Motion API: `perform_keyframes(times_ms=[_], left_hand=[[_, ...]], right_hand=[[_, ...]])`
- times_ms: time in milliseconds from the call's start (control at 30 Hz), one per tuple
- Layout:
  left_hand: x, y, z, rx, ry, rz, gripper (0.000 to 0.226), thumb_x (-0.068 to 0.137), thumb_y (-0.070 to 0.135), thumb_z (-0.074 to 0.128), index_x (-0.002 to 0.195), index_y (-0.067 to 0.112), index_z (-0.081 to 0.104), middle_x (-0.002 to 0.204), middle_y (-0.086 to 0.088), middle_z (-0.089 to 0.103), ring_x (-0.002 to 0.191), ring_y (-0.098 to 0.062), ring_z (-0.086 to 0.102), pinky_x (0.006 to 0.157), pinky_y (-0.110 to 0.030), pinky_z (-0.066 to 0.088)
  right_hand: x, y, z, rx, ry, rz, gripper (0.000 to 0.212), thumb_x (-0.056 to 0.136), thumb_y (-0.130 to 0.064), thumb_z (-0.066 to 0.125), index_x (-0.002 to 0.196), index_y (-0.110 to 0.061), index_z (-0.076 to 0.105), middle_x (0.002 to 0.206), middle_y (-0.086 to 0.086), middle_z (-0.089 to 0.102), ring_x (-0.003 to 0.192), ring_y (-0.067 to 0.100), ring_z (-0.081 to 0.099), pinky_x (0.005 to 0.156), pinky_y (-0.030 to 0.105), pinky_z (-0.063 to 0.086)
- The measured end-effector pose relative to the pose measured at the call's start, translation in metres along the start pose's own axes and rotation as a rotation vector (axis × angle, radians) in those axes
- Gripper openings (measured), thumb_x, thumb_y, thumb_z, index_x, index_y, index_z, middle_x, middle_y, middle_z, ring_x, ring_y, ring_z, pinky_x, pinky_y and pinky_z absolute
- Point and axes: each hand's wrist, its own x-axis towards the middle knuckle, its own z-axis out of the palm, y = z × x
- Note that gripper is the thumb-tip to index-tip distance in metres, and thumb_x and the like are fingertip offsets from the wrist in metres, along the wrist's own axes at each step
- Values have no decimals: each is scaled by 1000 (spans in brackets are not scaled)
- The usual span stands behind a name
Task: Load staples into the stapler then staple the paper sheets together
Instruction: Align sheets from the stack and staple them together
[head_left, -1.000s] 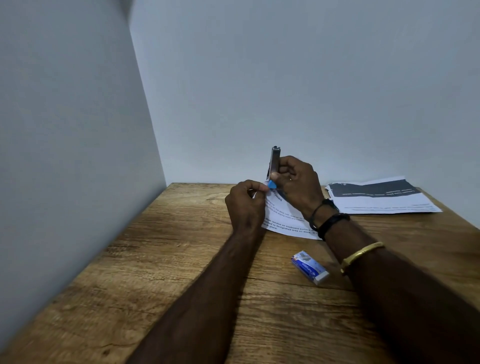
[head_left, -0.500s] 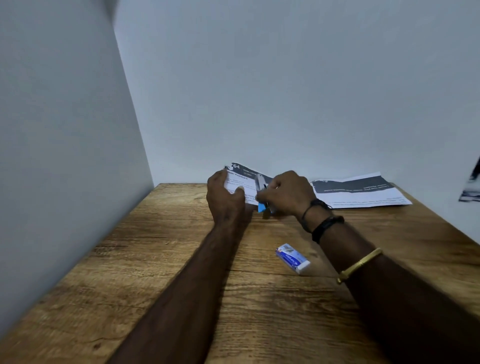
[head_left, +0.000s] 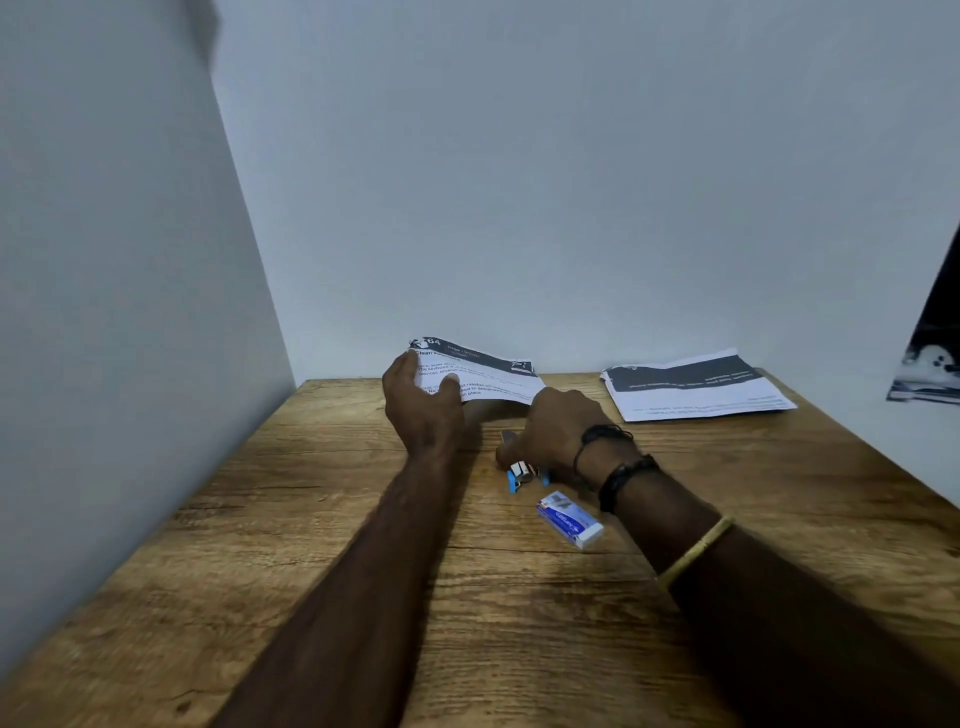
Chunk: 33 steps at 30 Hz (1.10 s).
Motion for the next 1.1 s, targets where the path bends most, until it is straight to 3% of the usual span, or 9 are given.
perform_keyframes(times_ms=[67,167,300,367,467,600,800,933,1100], left_hand=[[1,1,0,-28,5,-43,59,84,3,72,139,-1,54,145,-13,53,135,-25,50,116,-29,36],[1,2,1,-91,1,-127,61,84,7,73,141,3,53,147,-11,53,137,-23,50,118,-33,37],[-3,2,4,-154,-25,-178,63,85,8,75,143,2,51,149,-13,52,139,-23,49,116,-34,38],[-8,4,9,-189,-57,-185,63,85,5,75,142,2,51,149,-14,51,138,-26,49,114,-44,44],[-21,12,22,-231,-128,-159,64,82,5,79,141,2,54,152,-13,48,138,-28,48,104,-48,53],[-45,22,48,-100,-225,-63,79,72,18,90,140,3,54,149,-7,52,131,-13,50,99,-16,39],[-69,46,94,-55,-379,-200,74,67,17,93,132,3,61,134,-14,64,124,-27,60,109,-34,46],[-83,49,121,-35,-461,-266,76,68,17,93,135,3,59,139,-11,61,129,-25,57,104,-22,39],[-88,47,146,33,-528,-277,78,67,16,93,135,5,56,140,-9,58,129,-24,56,103,-23,41]], right_hand=[[1,3,-2,135,122,24,33,69,-46,74,86,-19,64,92,4,70,85,27,66,60,26,42],[5,6,-8,610,258,108,22,83,-29,65,101,-18,61,101,8,73,90,30,72,76,36,58],[6,9,-15,1087,278,194,16,86,-11,72,101,-12,67,90,17,76,63,22,76,56,31,62],[6,13,-19,1167,312,208,12,82,-2,76,92,-7,73,87,19,76,63,23,76,58,30,63],[8,28,-27,1123,424,229,13,79,2,78,89,-6,77,89,13,76,62,21,74,68,38,65],[13,59,-41,1035,568,261,16,81,-1,77,95,-8,78,95,12,75,67,25,75,73,41,65],[19,109,-59,879,651,368,26,85,-4,73,110,-11,77,118,9,73,109,33,70,95,46,58],[18,134,-61,848,672,400,35,82,-4,75,117,-8,74,126,11,71,112,35,68,100,45,55],[22,156,-64,800,648,465,40,81,-3,73,121,-10,71,128,11,70,122,31,63,108,36,48]])
